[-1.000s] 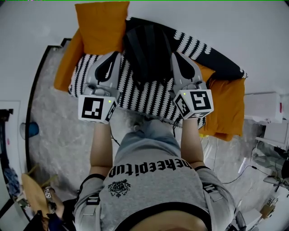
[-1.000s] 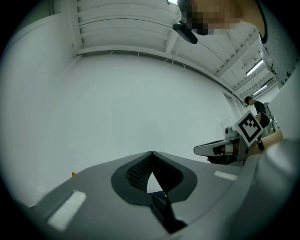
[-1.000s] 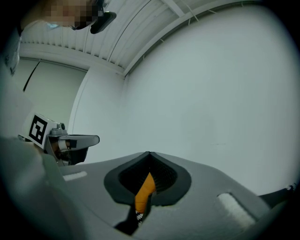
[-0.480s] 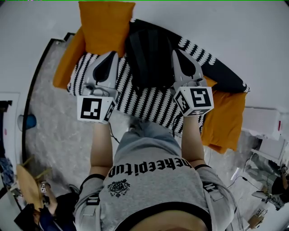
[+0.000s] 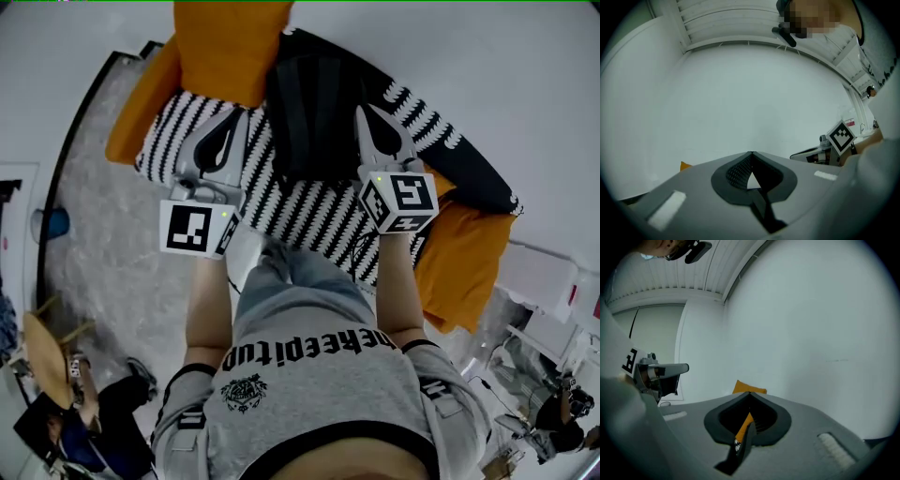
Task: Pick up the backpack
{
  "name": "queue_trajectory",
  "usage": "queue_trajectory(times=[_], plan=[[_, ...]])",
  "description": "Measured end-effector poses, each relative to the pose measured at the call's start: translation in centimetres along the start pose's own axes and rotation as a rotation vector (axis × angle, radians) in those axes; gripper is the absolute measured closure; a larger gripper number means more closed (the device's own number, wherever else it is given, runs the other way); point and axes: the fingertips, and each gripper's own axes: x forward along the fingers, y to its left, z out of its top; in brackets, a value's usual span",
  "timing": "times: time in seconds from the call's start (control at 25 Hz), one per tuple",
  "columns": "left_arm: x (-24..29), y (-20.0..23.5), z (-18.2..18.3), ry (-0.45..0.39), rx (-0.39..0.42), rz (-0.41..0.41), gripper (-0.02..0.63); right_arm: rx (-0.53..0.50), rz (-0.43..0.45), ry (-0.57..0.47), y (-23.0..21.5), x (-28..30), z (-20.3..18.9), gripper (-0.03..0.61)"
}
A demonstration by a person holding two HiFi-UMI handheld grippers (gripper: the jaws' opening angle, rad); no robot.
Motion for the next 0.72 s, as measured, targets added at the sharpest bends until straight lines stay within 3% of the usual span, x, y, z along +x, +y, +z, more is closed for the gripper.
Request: queue_trajectory(times=[0.72], plan=[[1.5,-0.2,-5.9,0.112,-0.041,0.069,0.595,0.111,0.11,0.268,-3.6,5.3,-12.9,0.557]])
